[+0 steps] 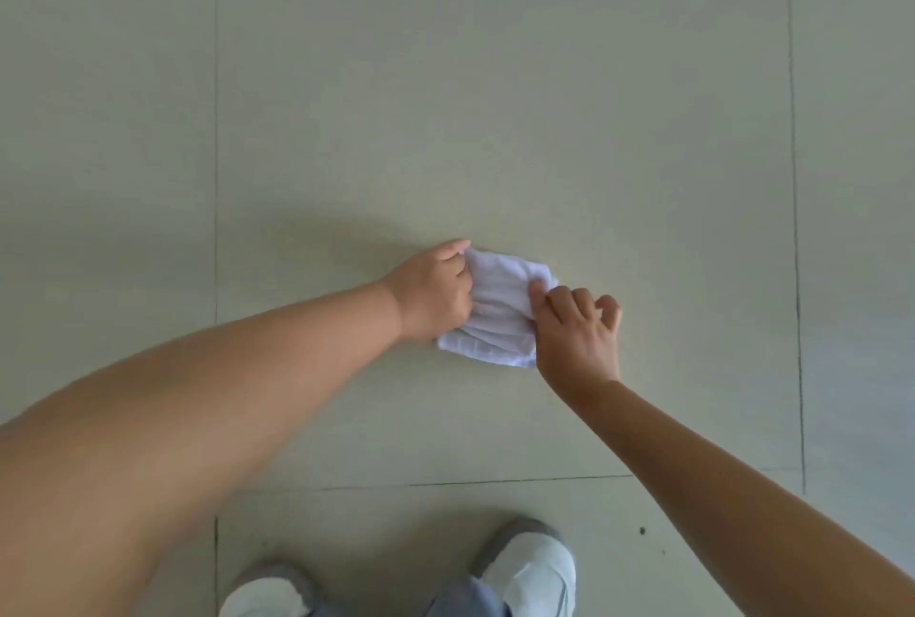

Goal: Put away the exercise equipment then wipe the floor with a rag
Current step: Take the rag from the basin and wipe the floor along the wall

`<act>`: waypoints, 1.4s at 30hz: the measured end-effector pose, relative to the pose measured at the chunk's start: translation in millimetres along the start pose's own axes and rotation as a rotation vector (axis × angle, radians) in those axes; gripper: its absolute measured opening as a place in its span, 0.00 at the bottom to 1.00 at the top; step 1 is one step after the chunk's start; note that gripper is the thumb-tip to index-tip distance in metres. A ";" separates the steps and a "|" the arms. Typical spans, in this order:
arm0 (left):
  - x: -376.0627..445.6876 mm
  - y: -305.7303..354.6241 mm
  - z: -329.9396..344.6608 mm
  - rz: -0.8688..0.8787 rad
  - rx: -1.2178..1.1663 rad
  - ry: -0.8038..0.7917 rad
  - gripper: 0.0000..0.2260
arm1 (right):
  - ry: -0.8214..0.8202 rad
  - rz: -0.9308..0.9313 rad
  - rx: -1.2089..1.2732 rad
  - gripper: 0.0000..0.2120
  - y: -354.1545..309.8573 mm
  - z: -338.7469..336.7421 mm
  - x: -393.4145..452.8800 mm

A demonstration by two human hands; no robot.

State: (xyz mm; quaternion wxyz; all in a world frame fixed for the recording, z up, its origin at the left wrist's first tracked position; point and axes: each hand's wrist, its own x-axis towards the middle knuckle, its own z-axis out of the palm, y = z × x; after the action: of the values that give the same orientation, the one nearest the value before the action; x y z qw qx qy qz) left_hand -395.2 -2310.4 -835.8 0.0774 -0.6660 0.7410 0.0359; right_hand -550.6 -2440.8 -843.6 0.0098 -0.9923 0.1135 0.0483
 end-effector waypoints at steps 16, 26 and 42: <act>-1.5 48.9 -15.2 -0.147 -0.235 0.076 0.16 | -0.560 0.106 -0.142 0.14 -24.5 -77.3 -18.8; 6.1 44.6 -10.9 -0.106 -0.220 0.150 0.12 | -0.669 -0.061 -0.168 0.11 -24.0 -65.4 -24.9; 238.5 90.9 -64.9 -0.176 -0.155 -0.007 0.12 | -0.279 0.091 -0.061 0.19 229.7 -31.5 -42.7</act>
State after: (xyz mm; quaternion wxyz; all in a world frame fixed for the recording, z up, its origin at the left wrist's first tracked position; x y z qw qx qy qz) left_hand -513.8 -2544.7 -815.1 0.0313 -0.7324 0.6744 0.0884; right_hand -641.0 -2655.9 -810.1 -0.0066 -0.9696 0.1544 0.1897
